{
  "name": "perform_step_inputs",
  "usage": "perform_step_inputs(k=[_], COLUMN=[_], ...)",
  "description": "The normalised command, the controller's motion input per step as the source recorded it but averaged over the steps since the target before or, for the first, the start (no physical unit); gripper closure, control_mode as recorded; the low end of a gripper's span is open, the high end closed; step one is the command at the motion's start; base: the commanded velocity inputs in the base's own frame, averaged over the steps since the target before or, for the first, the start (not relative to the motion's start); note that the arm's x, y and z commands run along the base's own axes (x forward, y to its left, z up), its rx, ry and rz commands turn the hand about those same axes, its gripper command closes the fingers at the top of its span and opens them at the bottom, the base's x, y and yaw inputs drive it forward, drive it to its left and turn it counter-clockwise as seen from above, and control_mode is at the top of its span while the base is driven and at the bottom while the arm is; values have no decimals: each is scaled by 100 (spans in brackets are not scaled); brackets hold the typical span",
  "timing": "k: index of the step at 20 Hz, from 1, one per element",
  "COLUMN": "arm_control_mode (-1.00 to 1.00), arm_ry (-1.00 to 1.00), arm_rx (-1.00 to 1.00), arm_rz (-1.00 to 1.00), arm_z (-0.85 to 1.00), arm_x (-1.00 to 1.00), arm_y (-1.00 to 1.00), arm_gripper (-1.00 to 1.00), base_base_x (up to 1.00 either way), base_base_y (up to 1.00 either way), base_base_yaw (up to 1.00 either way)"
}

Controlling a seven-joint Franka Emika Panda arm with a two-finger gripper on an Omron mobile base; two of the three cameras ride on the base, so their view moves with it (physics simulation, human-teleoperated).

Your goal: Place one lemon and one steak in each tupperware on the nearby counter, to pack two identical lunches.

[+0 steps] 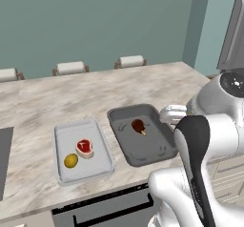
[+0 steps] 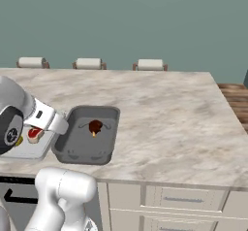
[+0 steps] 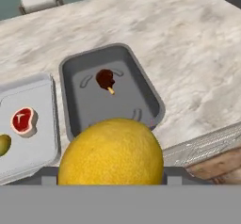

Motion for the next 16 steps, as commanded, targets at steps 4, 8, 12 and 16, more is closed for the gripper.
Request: perform_step_inputs(k=[4, 8, 12, 16], arm_control_mode=[-100, -100, -100, -100], arm_ry=[22, 18, 7, 7], arm_rx=[13, 5, 1, 0], arm_rz=[0, 0, 0, -2], arm_z=[-58, -57, -42, -41], arm_x=[11, 48, 55, 64], arm_y=[29, 25, 11, 0], arm_gripper=[100, 100, 100, 100], base_base_x=[0, 0, 0, 0], base_base_y=[0, 0, 0, 0], base_base_yaw=[0, 0, 0, 0])
